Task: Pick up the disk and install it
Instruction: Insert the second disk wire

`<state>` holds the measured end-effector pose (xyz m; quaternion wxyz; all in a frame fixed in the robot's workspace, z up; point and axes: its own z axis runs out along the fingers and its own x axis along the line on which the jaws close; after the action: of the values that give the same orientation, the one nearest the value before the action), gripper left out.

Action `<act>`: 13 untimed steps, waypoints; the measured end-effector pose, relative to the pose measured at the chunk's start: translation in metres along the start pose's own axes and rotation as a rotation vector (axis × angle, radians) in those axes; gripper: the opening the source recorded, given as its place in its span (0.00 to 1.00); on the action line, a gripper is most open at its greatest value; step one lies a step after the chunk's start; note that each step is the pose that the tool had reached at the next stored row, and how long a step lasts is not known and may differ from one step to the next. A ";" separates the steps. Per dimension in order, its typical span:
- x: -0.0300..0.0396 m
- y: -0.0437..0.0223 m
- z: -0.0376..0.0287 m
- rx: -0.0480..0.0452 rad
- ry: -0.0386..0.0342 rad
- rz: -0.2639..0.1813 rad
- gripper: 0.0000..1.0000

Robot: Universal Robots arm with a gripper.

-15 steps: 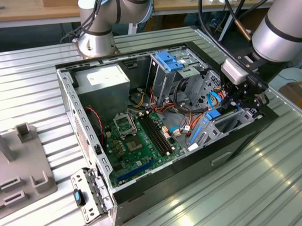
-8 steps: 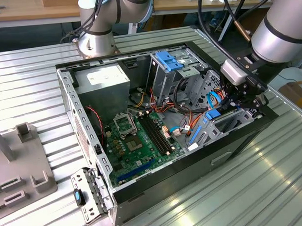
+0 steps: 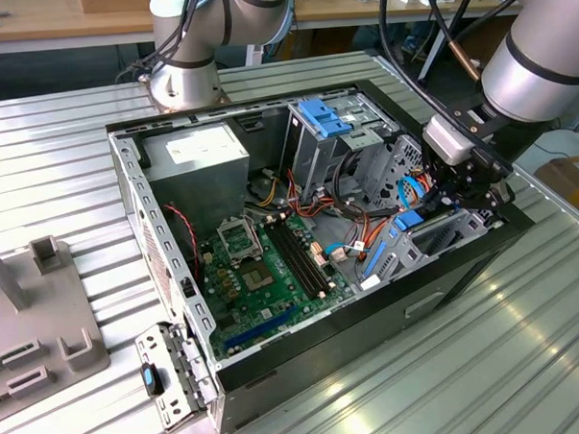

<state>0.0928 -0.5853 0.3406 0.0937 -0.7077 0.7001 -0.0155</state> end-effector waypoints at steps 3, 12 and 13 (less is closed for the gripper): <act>0.0001 0.0001 0.0006 0.0001 -0.0009 0.000 0.17; -0.0009 -0.0013 -0.0085 0.0000 -0.0002 0.000 0.29; -0.0016 -0.0022 -0.0140 -0.0001 -0.0001 0.000 0.29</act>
<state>0.0928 -0.5853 0.3549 0.0937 -0.7077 0.7001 -0.0155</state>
